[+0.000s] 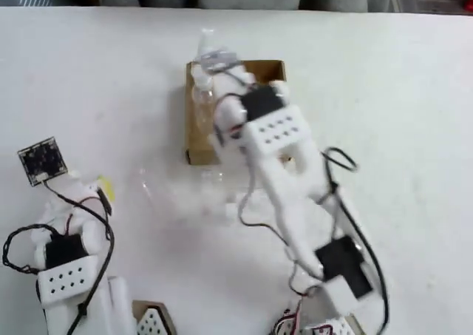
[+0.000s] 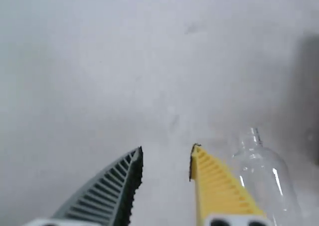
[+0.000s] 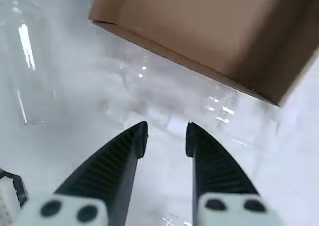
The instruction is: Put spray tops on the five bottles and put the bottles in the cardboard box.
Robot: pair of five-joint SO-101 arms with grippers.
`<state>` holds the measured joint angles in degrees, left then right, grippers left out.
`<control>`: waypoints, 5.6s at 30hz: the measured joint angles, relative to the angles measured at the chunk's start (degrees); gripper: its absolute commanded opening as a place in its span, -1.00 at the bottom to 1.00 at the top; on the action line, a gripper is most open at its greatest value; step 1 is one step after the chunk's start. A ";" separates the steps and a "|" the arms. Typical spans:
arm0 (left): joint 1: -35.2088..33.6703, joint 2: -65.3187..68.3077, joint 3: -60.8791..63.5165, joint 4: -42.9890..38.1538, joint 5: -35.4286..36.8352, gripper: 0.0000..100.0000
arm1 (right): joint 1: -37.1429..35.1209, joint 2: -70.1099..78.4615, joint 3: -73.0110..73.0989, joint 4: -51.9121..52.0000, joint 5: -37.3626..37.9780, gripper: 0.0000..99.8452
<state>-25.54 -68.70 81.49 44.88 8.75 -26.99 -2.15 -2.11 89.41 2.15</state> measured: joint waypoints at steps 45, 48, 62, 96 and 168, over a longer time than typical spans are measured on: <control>22.15 24.35 -28.48 19.52 14.86 -0.60 | 18.81 -20.04 44.75 -33.49 0.44 -0.97; 22.15 24.35 -28.75 19.69 16.44 -0.64 | 18.81 -20.04 44.75 -33.49 0.44 -0.97; 22.15 24.44 -28.75 19.69 17.67 -0.69 | 18.81 -20.04 44.75 -33.49 0.44 -0.97; 21.01 49.41 -42.29 25.05 21.89 -0.46 | 18.81 -20.04 44.75 -33.76 0.44 -0.97; 19.34 74.46 -45.45 14.07 20.66 -0.96 | 18.81 -20.04 44.75 -33.76 0.44 -0.97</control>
<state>-6.20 5.76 36.04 58.95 29.41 -8.18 -22.20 42.64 55.65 2.59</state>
